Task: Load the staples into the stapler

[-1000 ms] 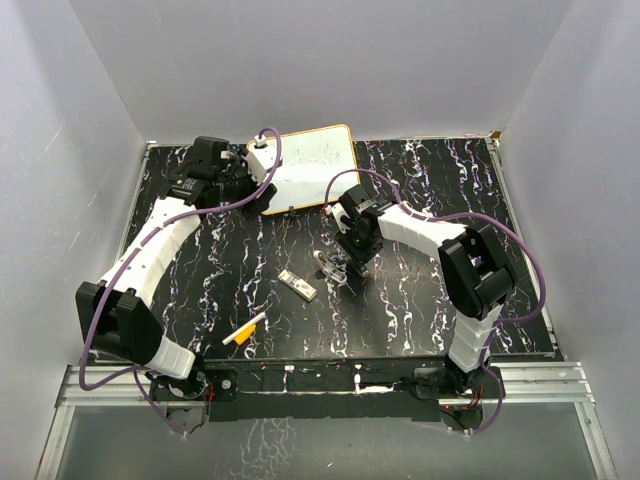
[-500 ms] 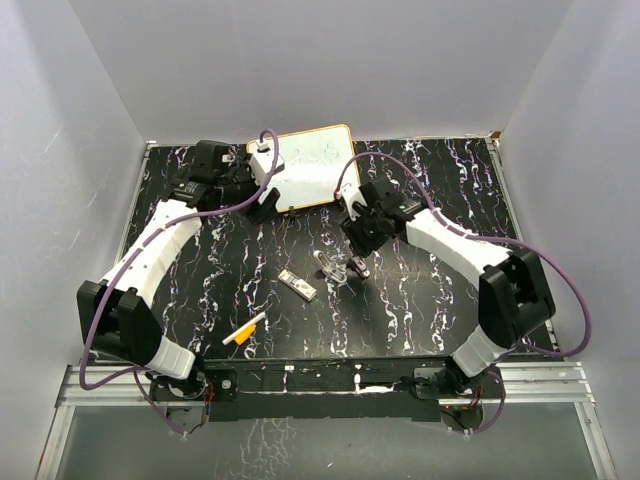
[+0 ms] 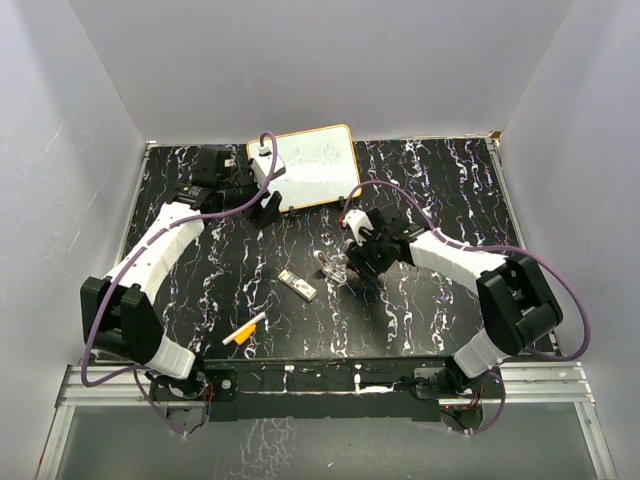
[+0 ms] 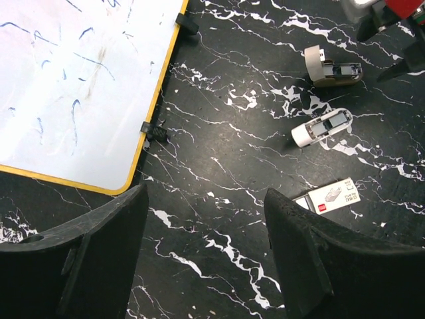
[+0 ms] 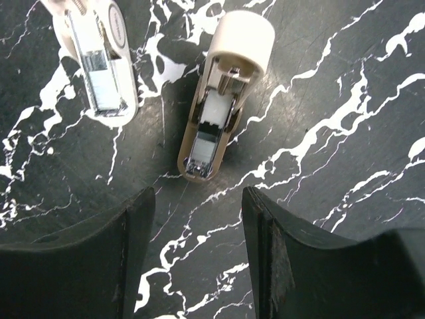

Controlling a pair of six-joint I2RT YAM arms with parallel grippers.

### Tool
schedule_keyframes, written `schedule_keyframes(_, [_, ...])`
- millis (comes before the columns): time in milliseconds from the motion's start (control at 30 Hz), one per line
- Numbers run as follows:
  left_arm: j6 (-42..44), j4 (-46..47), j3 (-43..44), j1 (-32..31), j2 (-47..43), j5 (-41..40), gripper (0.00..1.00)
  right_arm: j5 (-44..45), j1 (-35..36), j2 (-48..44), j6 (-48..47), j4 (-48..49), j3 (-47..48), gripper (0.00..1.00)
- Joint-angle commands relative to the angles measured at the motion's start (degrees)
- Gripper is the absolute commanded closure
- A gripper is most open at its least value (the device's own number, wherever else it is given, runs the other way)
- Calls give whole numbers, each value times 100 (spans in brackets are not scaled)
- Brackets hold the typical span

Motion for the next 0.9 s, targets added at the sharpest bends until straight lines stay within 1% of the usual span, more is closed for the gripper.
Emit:
schedule_keyframes(0, [-82,125,-58,47,-51,270,32,130,-2,172,-135,736,-1,43])
schedule_keyframes(367, [-47,202,-114,48,99,369,32,356,-28,413,-209,1094,-51,46])
schedule_keyframes(567, [-3,228,-92,47,249,467,32,368,-245,405,-348,1105,26,53])
schedule_keyframes(733, [6,297,-87,30,396,619,33,161,-500,433,-556,1027,158,58])
schedule_keyframes(867, [-48,437,-49,-37,550,897,35,-230,-630,431,-782,966,193,59])
